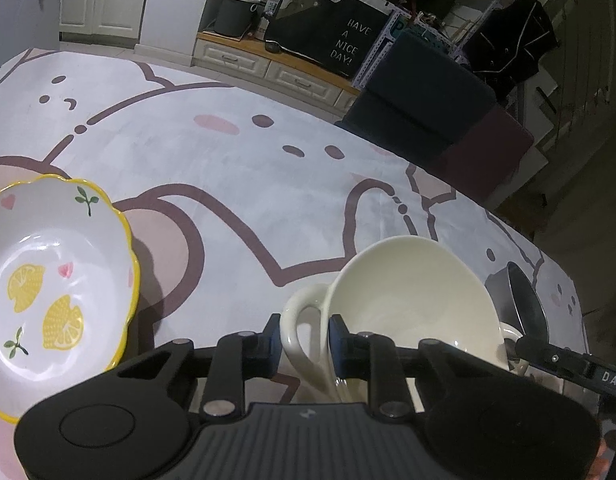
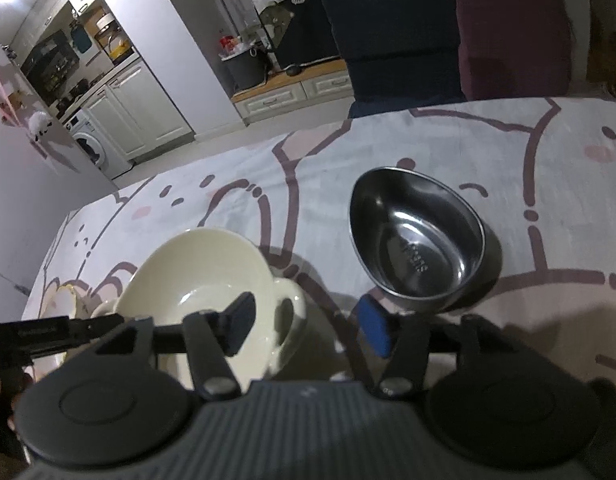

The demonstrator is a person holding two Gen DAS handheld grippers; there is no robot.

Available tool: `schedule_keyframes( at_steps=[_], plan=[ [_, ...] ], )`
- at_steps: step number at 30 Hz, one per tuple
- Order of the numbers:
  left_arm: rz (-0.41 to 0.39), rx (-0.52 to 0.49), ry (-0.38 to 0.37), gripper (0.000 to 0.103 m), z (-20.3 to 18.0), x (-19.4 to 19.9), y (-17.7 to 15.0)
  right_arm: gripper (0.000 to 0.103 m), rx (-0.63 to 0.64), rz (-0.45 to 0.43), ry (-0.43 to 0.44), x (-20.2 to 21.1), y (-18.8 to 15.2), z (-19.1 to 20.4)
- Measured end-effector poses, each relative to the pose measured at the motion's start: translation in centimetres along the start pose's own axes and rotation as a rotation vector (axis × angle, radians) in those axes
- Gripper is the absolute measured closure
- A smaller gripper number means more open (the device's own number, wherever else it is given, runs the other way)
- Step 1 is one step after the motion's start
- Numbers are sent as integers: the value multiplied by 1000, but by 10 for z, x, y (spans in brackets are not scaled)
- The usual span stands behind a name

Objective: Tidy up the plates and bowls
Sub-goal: 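Close the left gripper on the bowl rim while the right gripper grips the rim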

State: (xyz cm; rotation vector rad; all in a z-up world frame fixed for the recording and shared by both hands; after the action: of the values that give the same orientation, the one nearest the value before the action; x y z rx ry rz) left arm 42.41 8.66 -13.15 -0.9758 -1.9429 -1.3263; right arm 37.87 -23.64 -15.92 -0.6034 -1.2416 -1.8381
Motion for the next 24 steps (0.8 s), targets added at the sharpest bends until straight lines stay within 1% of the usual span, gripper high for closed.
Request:
schedule_keyframes(
  at_steps=[1, 3, 4, 5, 9, 11, 13, 15, 16, 17, 20, 24],
  plan=[
    [0, 0, 0, 77, 0, 0, 0, 37, 2, 12, 14, -1, 1, 1],
    [1, 0, 0, 77, 0, -1, 0, 26, -22, 30, 35, -2, 3, 2],
    [1, 2, 0, 77, 0, -1, 0, 19, -37, 35, 44, -2, 4, 2],
    [2, 4, -1, 77, 0, -1, 1, 17, -45, 32, 44, -2, 5, 3],
    [5, 1, -1, 77, 0, -1, 1, 17, -49, 32, 14, -1, 9, 4],
    [4, 0, 0, 77, 0, -1, 1, 17, -41, 31, -19, -2, 9, 5],
    [4, -2, 0, 77, 0, -1, 1, 17, -49, 0, -34, -1, 9, 3],
    [5, -5, 0, 77, 0, -1, 1, 12, -57, -16, -25, 2, 8, 0],
    [5, -5, 0, 77, 0, -1, 1, 3, -52, -17, -21, 3, 7, 0],
    [5, -6, 0, 77, 0, -1, 1, 1, -36, -17, -20, 4, 8, 0],
    [5, -11, 2, 77, 0, -1, 1, 0, 11, -37, -25, 10, 7, 3],
    [4, -12, 2, 77, 0, -1, 0, 0, 17, -10, -60, 11, 9, 4]
  ],
)
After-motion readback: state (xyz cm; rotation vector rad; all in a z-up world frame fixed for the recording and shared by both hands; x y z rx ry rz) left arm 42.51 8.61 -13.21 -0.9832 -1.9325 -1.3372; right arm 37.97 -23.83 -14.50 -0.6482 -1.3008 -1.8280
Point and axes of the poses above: each gripper's, at about its wrist camera, not at the fingertips, and x roughly against the way its jaws point, z to its left, y to its top, the point moved 1 cm from there along -x, roughly the way its jaws point, and after that the axes turned 4 degrees about -x, right-handed, at the moved point
